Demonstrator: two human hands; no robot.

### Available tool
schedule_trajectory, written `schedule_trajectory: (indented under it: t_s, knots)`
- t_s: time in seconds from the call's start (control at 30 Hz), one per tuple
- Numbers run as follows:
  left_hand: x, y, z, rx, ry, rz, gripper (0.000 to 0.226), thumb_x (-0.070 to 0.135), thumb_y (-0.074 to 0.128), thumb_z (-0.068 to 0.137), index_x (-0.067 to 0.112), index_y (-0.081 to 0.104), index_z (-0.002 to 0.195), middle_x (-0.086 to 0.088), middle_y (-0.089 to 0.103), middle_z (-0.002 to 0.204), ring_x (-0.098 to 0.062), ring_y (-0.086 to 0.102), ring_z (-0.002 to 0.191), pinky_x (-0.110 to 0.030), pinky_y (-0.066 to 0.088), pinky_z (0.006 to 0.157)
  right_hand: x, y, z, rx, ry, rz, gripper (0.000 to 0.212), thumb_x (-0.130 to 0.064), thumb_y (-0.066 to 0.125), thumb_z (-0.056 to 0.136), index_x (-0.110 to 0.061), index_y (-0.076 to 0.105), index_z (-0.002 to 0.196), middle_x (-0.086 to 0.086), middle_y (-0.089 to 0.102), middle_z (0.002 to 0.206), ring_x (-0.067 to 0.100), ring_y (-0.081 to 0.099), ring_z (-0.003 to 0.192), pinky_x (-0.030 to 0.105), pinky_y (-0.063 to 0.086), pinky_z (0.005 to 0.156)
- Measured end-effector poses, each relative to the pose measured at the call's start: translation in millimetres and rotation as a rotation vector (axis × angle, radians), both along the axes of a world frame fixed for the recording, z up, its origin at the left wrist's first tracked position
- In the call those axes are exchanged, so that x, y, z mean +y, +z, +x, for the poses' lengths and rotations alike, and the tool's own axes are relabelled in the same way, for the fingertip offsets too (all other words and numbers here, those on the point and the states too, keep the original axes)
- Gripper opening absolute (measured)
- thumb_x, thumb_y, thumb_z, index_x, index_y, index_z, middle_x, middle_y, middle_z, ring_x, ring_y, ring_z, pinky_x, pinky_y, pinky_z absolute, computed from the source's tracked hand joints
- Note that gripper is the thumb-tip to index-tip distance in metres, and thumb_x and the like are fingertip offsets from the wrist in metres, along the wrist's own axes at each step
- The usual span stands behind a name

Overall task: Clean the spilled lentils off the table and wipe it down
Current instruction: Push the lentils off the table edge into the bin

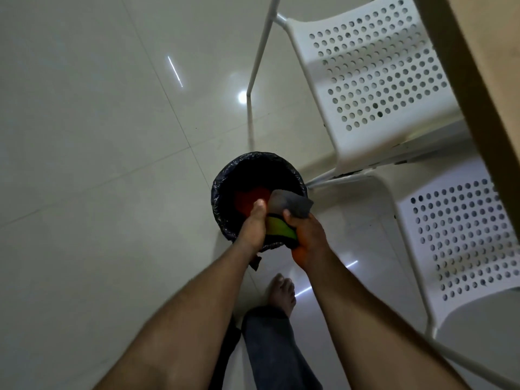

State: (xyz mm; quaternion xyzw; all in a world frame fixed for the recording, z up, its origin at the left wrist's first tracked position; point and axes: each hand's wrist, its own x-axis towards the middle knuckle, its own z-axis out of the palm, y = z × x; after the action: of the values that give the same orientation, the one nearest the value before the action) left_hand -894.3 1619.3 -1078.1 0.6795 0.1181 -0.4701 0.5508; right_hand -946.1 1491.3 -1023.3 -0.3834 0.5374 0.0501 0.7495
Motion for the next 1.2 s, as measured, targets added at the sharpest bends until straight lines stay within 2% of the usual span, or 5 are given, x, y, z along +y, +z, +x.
schedule_trajectory:
  t_s: [0.23, 0.4, 0.83, 1.0, 1.2]
  knots:
    - [-3.0, 51.3, 12.1, -0.141, 0.123, -0.101, 0.073, 0.072, 0.040, 0.099, 0.029, 0.049, 0.157, 0.011, 0.039, 0.166, -0.002, 0.033, 0.153, -0.025, 0.027, 0.125, -11.7, -6.2, 3.4, 0.017, -0.053, -0.006, 0.050, -0.002, 0.076, 0.091, -0.011, 0.064, 0.139, 0.017, 0.074, 0.124, 0.034, 0.076, 0.100, 0.036, 0.062, 0.066]
    - [-4.1, 41.3, 8.8, 0.223, 0.237, -0.078, 0.062, 0.062, 0.036, 0.109, 0.017, 0.067, 0.139, -0.014, 0.069, 0.137, -0.021, 0.069, 0.117, -0.035, 0.056, 0.099, -4.9, -2.6, 1.0, -0.075, -0.049, 0.130, 0.054, -0.013, 0.069, 0.094, -0.006, 0.057, 0.146, 0.025, 0.066, 0.136, 0.040, 0.069, 0.116, 0.044, 0.061, 0.082]
    - [-6.3, 60.2, 15.3, 0.156, 0.230, -0.249, 0.064, 0.063, 0.026, 0.108, 0.028, 0.058, 0.151, 0.009, 0.061, 0.149, -0.004, 0.054, 0.139, -0.034, 0.038, 0.122, -13.0, -6.2, 15.1, 0.168, 0.089, -0.309, 0.037, 0.001, 0.075, 0.090, -0.020, 0.069, 0.119, 0.011, 0.073, 0.115, 0.030, 0.072, 0.099, 0.039, 0.061, 0.077]
    - [-0.5, 77.8, 19.3, 0.294, 0.289, 0.006, 0.061, 0.056, 0.031, 0.112, 0.016, 0.076, 0.119, -0.007, 0.082, 0.094, -0.014, 0.078, 0.079, -0.026, 0.060, 0.070, -2.0, 32.6, 11.1, -0.092, -0.006, -0.027, 0.048, -0.006, 0.074, 0.093, -0.013, 0.063, 0.138, 0.015, 0.074, 0.125, 0.034, 0.073, 0.110, 0.040, 0.061, 0.077]
    - [3.4, 196.9, 54.3, 0.238, 0.217, -0.017, 0.053, 0.044, 0.029, 0.115, 0.013, 0.072, 0.118, 0.000, 0.081, 0.091, -0.008, 0.077, 0.080, -0.019, 0.058, 0.065, 24.7, 134.3, 17.1, -0.036, -0.084, 0.044, 0.044, -0.006, 0.069, 0.095, -0.014, 0.065, 0.138, 0.016, 0.075, 0.122, 0.037, 0.074, 0.107, 0.043, 0.061, 0.078]
